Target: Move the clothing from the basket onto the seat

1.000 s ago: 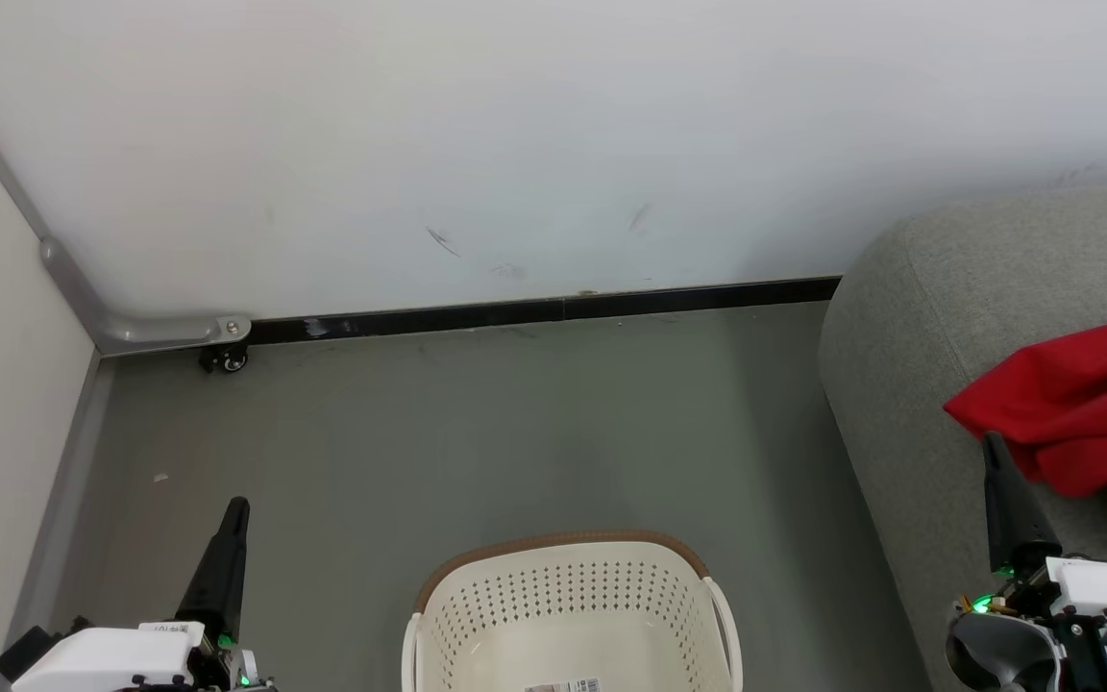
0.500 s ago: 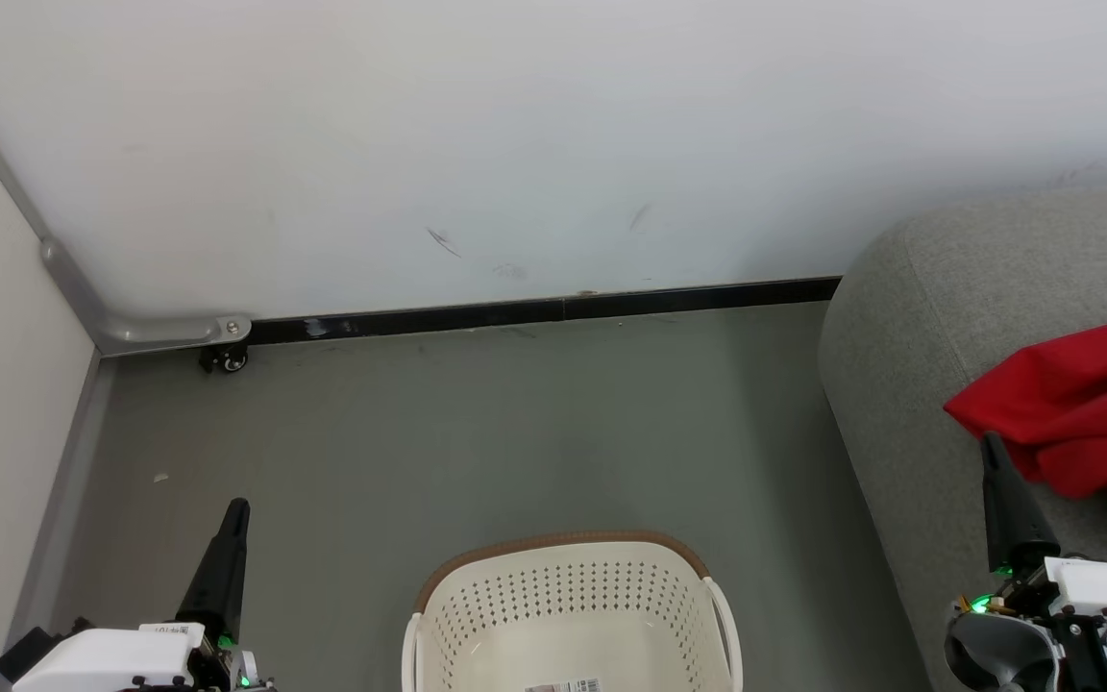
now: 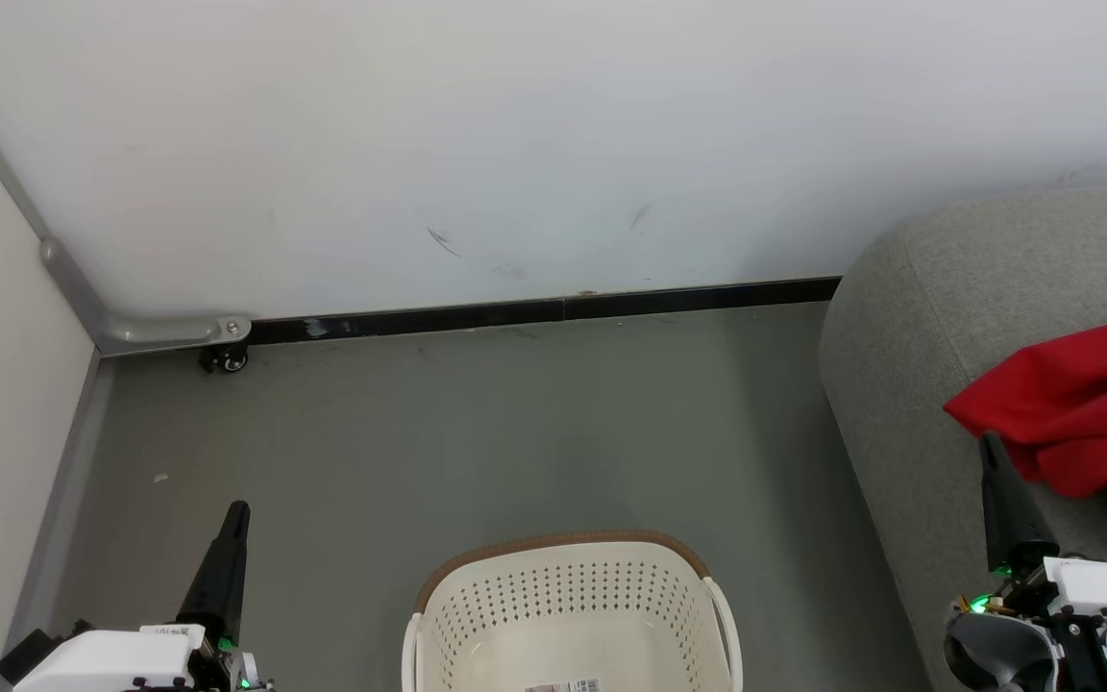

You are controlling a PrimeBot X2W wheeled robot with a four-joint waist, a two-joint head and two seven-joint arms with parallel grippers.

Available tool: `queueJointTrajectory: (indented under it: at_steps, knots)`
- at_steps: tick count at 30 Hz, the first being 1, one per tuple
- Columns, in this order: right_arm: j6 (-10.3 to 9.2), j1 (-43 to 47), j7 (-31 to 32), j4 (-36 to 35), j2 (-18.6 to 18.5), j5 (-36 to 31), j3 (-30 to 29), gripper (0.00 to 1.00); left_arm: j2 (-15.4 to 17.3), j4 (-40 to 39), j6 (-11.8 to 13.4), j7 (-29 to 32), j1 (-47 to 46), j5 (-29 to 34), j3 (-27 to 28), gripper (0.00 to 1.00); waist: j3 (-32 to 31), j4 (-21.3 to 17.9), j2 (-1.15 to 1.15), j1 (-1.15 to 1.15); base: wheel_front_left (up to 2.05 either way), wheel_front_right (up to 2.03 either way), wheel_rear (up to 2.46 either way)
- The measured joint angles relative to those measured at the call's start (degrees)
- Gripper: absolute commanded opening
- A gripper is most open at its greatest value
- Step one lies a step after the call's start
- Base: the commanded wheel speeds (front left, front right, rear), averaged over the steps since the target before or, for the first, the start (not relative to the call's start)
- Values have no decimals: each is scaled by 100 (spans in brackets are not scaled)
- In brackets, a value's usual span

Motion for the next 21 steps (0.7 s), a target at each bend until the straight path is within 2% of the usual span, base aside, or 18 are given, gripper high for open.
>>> queueJointTrajectory:
  at_steps: [21]
  knots:
    - [0, 1, -8, -4, -1, 1, 11, 0, -1, 35, -1, 9, -11, 0, 7, 0, 0, 1, 0, 0, 0, 0, 0]
